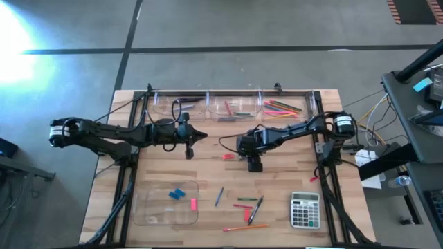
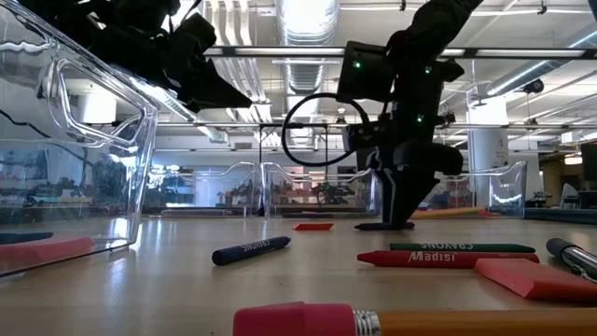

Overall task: Sort crayons/erasers/pens/pencils in bins
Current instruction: Put the blue crayon into the top middle transparent bin

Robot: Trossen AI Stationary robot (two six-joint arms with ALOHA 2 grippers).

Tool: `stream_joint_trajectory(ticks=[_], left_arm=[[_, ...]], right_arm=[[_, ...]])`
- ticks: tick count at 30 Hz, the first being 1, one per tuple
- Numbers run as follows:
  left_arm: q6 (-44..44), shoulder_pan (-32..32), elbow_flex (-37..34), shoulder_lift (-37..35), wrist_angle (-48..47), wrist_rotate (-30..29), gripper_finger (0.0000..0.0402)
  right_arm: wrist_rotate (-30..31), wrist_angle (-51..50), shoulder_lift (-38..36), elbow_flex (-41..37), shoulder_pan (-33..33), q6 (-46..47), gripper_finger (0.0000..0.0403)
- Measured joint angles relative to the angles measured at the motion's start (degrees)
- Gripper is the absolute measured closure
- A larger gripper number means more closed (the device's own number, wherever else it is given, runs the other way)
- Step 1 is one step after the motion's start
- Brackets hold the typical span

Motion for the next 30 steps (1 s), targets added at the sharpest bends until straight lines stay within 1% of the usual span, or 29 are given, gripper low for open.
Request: stream_joint_trajectory(ticks=[5,9,13,15,24,27,30], left_arm=[[-0.01,0.0,-0.04,0.0,-0.05,0.28,0.0402],[0.01,0.0,-0.04,0.02,0.01,0.28,0.0402],[-0.01,0.0,-0.07,0.02,-0.01,0.28,0.0402],[-0.05,0.0,-0.13,0.02,-0.03,0.78,0.0402],[-0.16,-0.7,-0.79,0.02,-0.05,1.11,0.0402],[-1.29,-1.06,-0.87,0.02,-0.05,1.15,0.0402],[-1.6,-1.28,-0.87,0.02,-0.08,1.27,0.0402]], right_arm=[[-0.23,0.15,0.63,-0.86,0.02,-0.49,0.0261],[-0.7,0.13,0.46,-1.11,0.11,-0.57,0.0309],[-2.93,0.1,0.44,-1.16,0.02,-0.69,0.0361],[-2.95,0.05,0.44,-1.16,0.02,-0.76,0.038],[-2.82,-0.61,-1.17,-0.56,0.02,-0.8,0.0387],[-1.77,-2.09,-2.78,-0.17,-0.05,-1.54,0.0388],[-0.24,-1.2,-5.12,0.44,-0.12,-2.45,0.0388]])
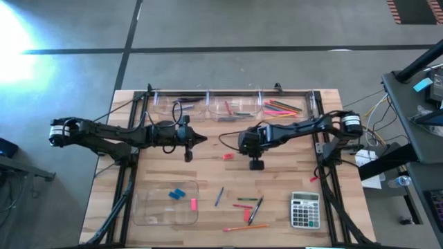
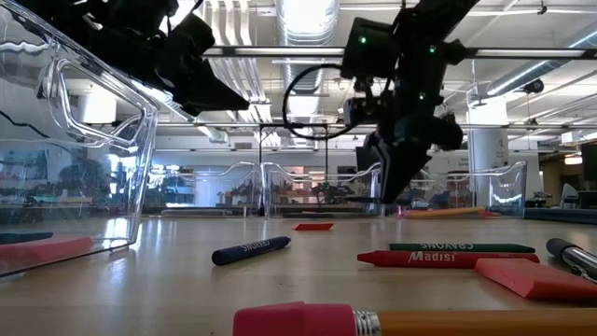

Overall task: Sort crayons/erasers/pens/pencils in bins
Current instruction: Put the blue crayon into the top middle transparent bin, then put the orange eraser into the bottom transparent bin

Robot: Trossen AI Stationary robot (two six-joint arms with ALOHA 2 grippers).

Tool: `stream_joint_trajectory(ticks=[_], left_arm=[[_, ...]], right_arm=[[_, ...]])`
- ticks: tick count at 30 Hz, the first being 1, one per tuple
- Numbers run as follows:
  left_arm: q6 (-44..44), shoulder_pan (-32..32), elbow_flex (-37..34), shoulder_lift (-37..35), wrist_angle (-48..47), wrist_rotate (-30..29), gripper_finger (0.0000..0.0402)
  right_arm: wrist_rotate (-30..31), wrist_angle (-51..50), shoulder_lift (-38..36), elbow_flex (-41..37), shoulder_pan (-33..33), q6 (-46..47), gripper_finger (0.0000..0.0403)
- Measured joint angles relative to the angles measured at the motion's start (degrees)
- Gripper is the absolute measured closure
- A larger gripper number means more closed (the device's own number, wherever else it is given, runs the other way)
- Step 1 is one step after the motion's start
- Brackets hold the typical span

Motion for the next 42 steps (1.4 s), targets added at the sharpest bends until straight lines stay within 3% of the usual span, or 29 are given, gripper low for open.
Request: stream_joint_trajectory(ticks=[9,15,20,25,28,37,42], left_arm=[[-0.11,-0.36,0.0,0.0,0.02,0.0,0.0402],[-0.11,-0.36,0.0,0.0,0.02,0.0,0.0402],[-0.1,-0.36,0.0,0.0,0.04,-0.02,0.0402],[-0.04,-0.36,0.0,0.0,0.0,-0.02,0.0402],[0.04,-0.36,0.0,0.0,0.0,-0.04,0.0402],[0.08,-0.36,-0.02,0.0,-0.02,-0.04,0.0402],[0.08,-0.43,-0.02,0.0,-0.57,-0.04,0.0402]], right_arm=[[4.12,1.35,-6.9,-0.02,-4.18,-3.71,0.039],[5.61,11.44,-10.91,0.04,-12.07,-7.89,0.039],[5.47,18.47,-10.59,0.04,-19.72,-10.05,0.039],[5.44,19.01,-8.85,0.04,-24.74,-6.96,0.0388],[5.38,18.97,-8.81,0.04,-25.71,-6.31,0.0366],[5.42,18.58,-11.46,0.04,-25.4,-2.24,0.0244],[3.15,14.16,-15.44,0.07,-22.25,0.19,0.0213]])
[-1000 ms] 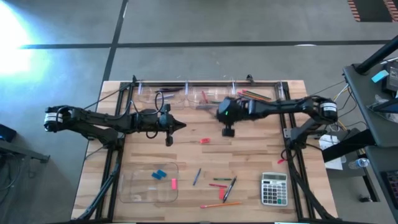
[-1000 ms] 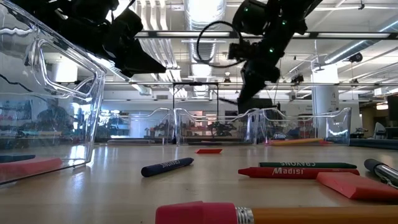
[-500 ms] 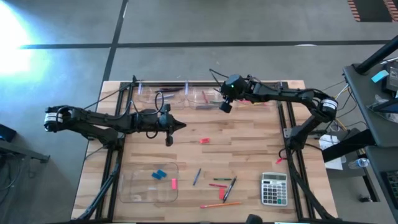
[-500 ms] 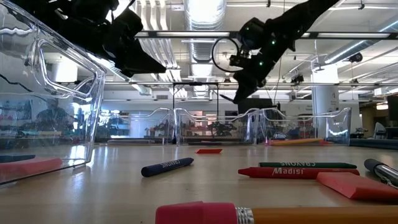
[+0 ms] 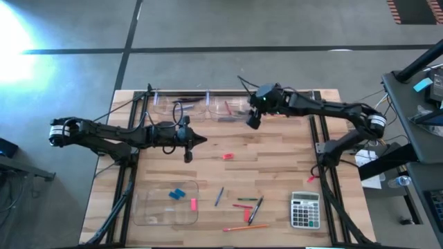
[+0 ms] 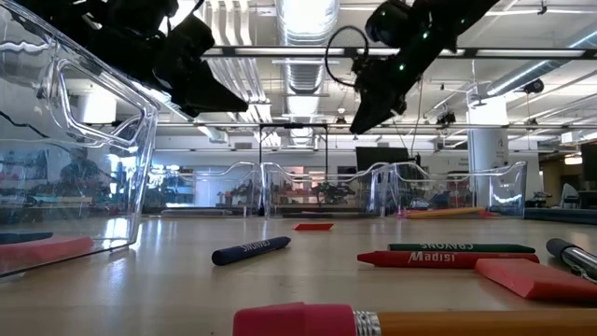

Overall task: Sort crayons/erasers/pens/pencils in bins
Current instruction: Put the orange eraser into the bottom transparent bin

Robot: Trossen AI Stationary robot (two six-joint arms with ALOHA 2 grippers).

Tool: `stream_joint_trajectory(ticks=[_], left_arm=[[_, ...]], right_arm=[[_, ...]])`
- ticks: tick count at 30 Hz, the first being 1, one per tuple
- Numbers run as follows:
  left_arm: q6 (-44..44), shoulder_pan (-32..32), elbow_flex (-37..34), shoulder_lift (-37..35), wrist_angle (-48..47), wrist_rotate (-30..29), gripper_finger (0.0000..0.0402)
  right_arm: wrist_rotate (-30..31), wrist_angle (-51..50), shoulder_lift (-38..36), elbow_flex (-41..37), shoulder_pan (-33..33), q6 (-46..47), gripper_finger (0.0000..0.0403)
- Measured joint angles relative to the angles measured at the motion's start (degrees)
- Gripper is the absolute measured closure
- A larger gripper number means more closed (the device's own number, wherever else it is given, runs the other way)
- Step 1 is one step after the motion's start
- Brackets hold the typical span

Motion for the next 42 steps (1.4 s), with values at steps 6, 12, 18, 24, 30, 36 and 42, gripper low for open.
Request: stream_joint_trajectory(ticks=[6,12,18,24,30,36,42], left_arm=[[0.03,-0.33,-0.02,0.0,-1.13,1.5,0.0402],[0.5,-2.47,1.13,0.0,-1.95,1.84,0.0402],[0.55,-3.93,1.38,0.0,-2.05,1.97,0.0402],[0.55,-4.35,2.64,4.17,-2.42,1.99,0.0402],[1.96,-4.42,6.57,11.13,-2.43,4.32,0.0402],[1.96,-4.5,8.91,10.96,-4.76,6.67,0.0402],[1.6,-4.82,8.76,5.02,-9.52,6.59,0.0402]], right_arm=[[-1.19,-7.61,-4.45,-0.31,9.33,4.9,0.0214],[-1.27,-5.08,-6.15,-5.23,20.87,11.02,0.0228],[-1.29,8.67,-5.36,-14.48,26.58,23.63,0.0231],[-1.03,30.93,-3.35,-23.77,26.82,36.46,0.0223],[-0.73,36.43,2.73,-25.34,25.12,42.87,0.0201],[-0.82,36.45,12.43,-20.98,23.98,47.45,0.0156],[-2.46,35.75,20.42,-15.43,22.99,50.17,0.0124]])
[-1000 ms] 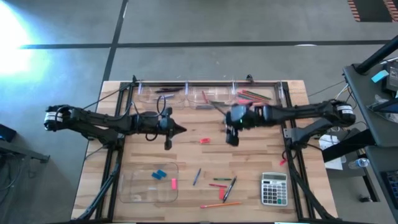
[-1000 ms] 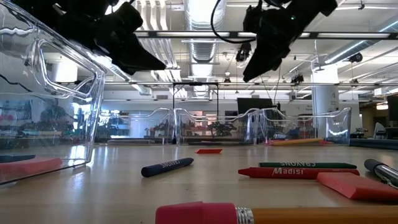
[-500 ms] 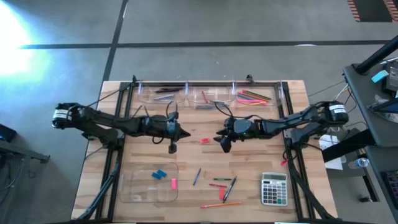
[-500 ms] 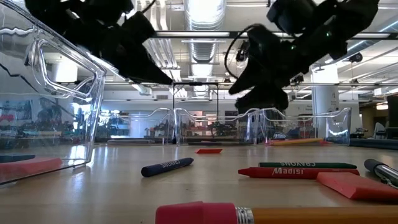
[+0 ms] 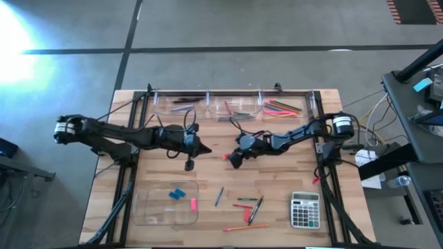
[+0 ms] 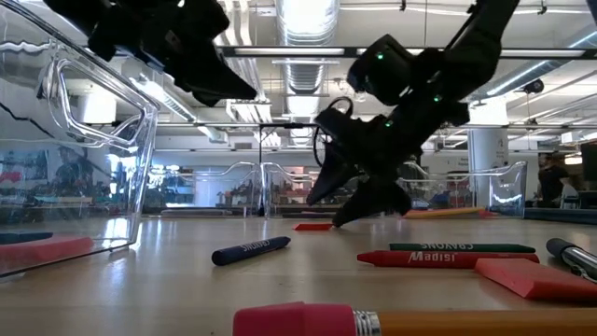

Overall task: Sort crayons/erasers/pens/pencils in bins
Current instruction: Put the orange eraser into the bottom transparent bin

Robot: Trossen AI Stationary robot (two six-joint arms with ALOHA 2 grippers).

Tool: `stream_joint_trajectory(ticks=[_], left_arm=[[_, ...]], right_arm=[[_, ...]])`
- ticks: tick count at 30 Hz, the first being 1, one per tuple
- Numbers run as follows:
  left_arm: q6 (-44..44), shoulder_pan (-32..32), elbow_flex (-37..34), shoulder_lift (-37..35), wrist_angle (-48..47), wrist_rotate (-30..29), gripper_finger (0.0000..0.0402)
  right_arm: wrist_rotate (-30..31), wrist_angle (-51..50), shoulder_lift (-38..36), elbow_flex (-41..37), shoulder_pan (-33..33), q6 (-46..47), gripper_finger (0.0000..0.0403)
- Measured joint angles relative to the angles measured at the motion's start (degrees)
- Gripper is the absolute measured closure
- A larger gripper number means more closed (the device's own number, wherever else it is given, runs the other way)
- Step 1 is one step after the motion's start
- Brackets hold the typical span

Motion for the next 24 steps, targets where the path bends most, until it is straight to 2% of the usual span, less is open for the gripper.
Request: stream_joint_trajectory(ticks=[5,10,18,24], left_arm=[[-0.06,-0.66,-0.52,-3.61,-2.48,-0.51,0.0402],[-0.06,-1.09,-0.59,-5.01,-3.22,-0.69,0.0402],[-0.05,-1.26,-0.77,-5.31,-3.36,-0.74,0.0402],[-0.04,-1.24,-0.85,-5.31,-3.31,-0.74,0.0402]], right_arm=[[-4.13,-3.93,4.24,5.3,-0.37,2.36,0.0121],[-4.45,-12.55,7.06,10.71,0.16,2.26,0.0134],[-2.51,-24.31,5.0,14.88,0.72,0.1,0.0157],[-1.86,-26.37,3.82,14.88,1.03,1.69,0.0158]])
